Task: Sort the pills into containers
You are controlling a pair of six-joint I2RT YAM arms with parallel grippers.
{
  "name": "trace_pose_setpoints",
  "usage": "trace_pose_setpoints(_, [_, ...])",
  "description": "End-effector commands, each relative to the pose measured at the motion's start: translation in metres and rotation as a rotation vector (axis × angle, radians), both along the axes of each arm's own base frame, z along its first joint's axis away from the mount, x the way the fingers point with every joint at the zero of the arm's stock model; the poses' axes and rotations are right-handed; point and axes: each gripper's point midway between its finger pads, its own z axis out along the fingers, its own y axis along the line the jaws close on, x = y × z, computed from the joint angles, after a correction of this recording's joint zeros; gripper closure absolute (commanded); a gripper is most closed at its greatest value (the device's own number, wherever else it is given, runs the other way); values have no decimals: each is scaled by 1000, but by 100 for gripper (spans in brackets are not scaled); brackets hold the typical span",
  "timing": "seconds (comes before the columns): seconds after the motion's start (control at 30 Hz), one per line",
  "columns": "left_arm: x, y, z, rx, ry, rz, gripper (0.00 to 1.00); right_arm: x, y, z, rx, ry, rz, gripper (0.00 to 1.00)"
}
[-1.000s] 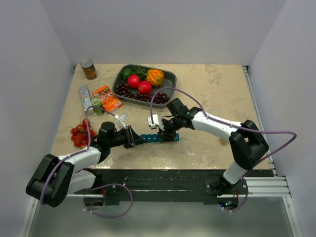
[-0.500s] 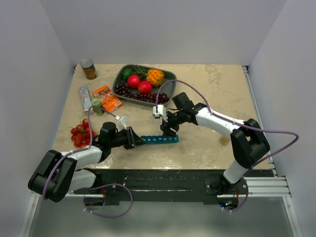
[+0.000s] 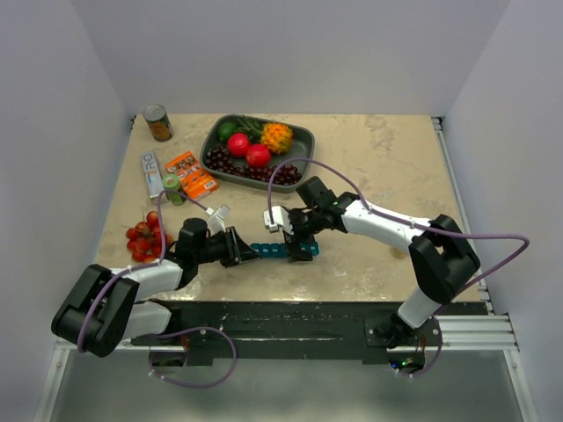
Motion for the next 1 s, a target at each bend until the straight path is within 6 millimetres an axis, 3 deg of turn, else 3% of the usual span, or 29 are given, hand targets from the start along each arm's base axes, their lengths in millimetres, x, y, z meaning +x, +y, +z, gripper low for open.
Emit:
trace_pose_setpoints(0.0, [1, -3, 4, -19, -27, -8, 100, 0, 5, 5, -4, -87, 32, 5])
trace_pose_setpoints(0.2, [0, -4, 6, -33, -29, -12, 100, 7, 12, -9, -60, -148, -7, 5])
trace_pose_setpoints(0.5, [-2, -4, 6, -38, -33, -16, 100, 22, 9, -8, -78, -190, -90, 16])
trace_pose_setpoints(0.97, [-5, -2, -3, -26, -12, -19, 100, 48, 0, 18, -13, -204, -220, 36])
